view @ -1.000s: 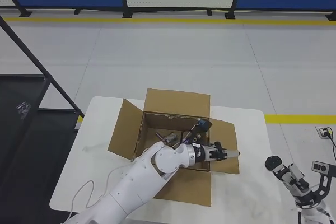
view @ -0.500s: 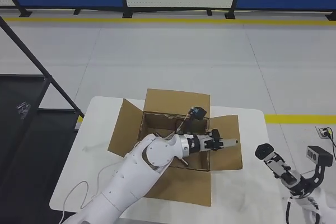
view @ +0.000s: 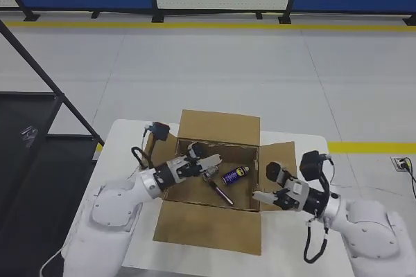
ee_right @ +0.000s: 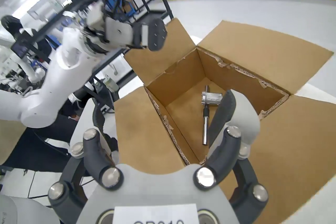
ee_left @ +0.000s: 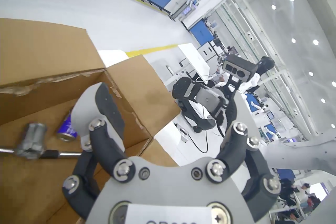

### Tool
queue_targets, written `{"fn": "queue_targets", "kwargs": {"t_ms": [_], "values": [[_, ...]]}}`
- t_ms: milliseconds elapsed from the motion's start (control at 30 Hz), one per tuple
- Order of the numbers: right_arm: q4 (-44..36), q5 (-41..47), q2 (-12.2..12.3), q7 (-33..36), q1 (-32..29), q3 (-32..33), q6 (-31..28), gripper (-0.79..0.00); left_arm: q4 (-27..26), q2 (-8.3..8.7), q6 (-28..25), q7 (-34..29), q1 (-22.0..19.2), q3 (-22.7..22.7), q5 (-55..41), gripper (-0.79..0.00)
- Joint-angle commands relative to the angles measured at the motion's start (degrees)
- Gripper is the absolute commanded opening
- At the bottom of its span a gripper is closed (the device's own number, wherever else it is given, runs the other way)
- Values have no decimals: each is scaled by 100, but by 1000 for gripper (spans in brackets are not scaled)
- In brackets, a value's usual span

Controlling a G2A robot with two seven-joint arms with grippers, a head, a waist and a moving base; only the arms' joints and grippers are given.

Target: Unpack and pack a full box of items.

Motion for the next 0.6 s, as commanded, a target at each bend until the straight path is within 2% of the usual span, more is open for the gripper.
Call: {"fn": "queue_targets", "kwargs": {"t_ms": [0,233,400,567], "values": [[242,-376,-36,72,402,-486,277,0,-258,69,-33,-36,365,-453,-37,0],[1192,-993,-276,112,1508,-2092,888,0,-763,255,-310,-102,1515,-1843,-409,0],[1925,-1649,-533,-159,2204,-3129,1425,0,-893,334,-600,71,2265,-2755,-821,0],[2775,-1717,-806,-757,2733,-3705,1812,0,-850,385,-999,6,2862,-3304,-1313,0]]}}
